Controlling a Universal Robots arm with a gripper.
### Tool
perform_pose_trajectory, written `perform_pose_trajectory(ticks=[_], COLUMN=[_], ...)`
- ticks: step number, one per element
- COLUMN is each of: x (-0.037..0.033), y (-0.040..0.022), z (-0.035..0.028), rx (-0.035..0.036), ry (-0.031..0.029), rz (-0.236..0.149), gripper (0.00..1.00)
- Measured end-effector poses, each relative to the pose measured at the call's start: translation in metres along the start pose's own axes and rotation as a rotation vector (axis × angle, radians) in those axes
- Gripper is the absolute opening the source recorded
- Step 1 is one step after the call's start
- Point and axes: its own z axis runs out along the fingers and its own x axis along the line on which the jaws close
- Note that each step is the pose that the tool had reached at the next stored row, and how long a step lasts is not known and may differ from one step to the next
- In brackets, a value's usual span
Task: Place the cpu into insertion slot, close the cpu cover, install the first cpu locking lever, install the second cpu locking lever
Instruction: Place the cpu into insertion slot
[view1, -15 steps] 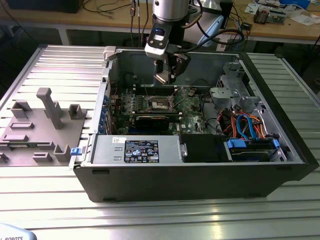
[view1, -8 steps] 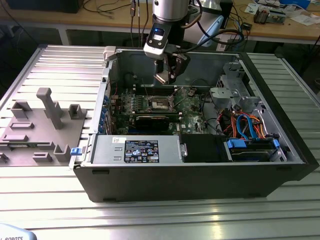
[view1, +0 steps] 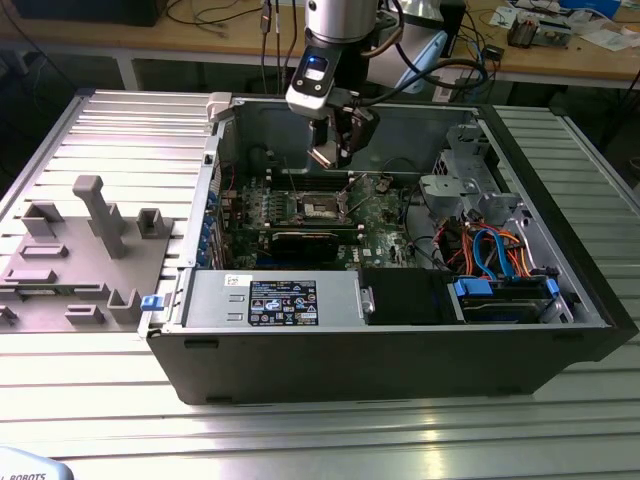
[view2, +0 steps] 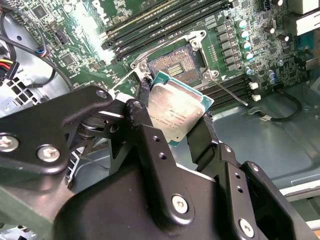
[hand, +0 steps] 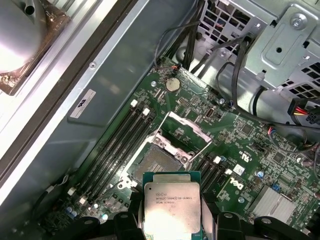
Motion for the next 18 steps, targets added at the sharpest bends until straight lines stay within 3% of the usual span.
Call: perform_pose_trajectory(ticks=[18], x=[0.0], y=[0.0], z=[0.0], rx=[-0.0012], ry=[-0.0042], rz=[0.065], gripper=[0.55])
